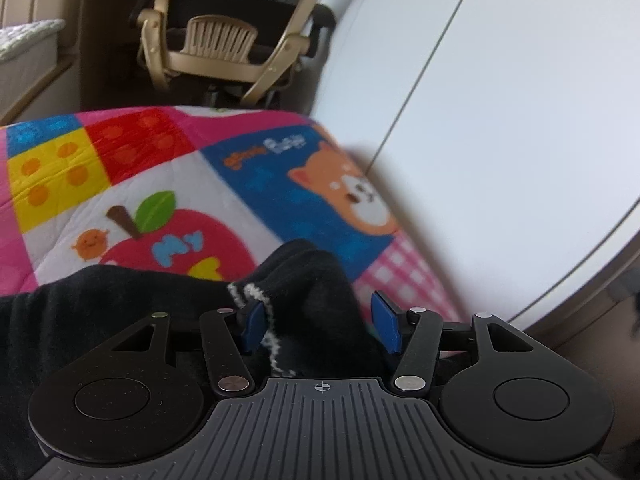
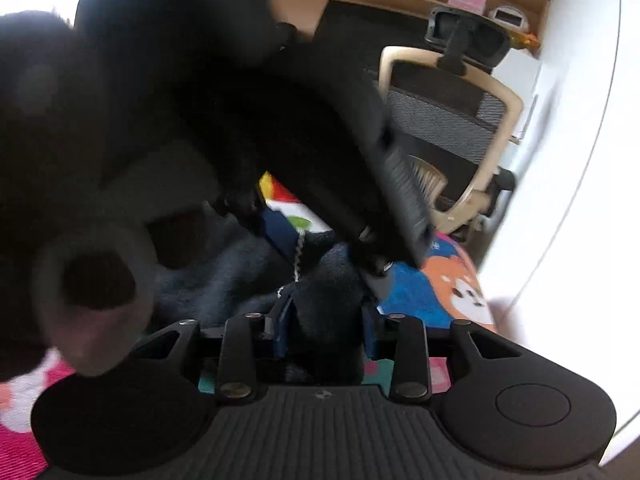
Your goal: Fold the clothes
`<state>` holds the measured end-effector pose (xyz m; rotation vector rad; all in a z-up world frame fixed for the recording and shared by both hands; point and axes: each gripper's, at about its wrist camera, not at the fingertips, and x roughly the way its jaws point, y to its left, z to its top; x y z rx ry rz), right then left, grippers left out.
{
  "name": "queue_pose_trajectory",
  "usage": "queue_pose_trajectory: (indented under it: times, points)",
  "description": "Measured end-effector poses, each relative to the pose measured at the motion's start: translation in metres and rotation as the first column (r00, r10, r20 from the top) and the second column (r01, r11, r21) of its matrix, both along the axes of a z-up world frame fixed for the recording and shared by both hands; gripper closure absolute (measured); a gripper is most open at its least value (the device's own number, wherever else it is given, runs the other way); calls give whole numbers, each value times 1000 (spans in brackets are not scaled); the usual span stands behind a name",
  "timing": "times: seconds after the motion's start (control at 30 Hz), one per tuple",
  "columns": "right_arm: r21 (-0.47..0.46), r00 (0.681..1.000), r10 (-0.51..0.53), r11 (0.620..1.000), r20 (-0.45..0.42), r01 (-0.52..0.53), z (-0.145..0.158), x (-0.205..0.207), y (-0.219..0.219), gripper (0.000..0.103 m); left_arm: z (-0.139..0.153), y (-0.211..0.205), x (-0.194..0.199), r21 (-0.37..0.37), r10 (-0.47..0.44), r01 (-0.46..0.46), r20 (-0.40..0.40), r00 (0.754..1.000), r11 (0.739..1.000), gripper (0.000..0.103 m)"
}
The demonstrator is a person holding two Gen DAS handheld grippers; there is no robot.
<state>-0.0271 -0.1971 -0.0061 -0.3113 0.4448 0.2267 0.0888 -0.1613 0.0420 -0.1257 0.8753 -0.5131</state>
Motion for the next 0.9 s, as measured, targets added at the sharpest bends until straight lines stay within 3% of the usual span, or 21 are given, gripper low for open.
queue_pose_trajectory:
  times: [0.07,0.13,0.23,0.3,0.53,0.67,0.77,0.9]
  points:
    - [93,999,28,995,-27,-25,4,0,-13,63,-5,3,1,25,10,-10,-1,1000,1000,44]
    - [243,996,50,970,-67,-32,9,3,-33,57,-8,8,2,32,19,-19,-4,1000,999,43]
    - [478,989,49,878,-136,22,10,9,-66,48,-11,15,3,30,28,-28,-9,1000,999,40]
    - [583,983,45,810,-179,69,8,14,-84,45,-11,18,4,27,32,-31,-10,999,999,38]
    - [720,956,71,674,-284,164,-16,39,-102,34,-12,21,4,27,31,-31,-11,999,999,36]
    - [755,934,70,612,-350,237,-28,49,-97,40,-13,21,4,26,33,-33,-15,999,999,35]
    - [720,939,56,658,-338,220,-24,47,-92,55,-12,22,4,23,38,-38,-18,999,999,34]
    - [688,942,39,694,-332,214,-16,39,-95,64,-7,17,2,20,30,-30,-12,999,999,30]
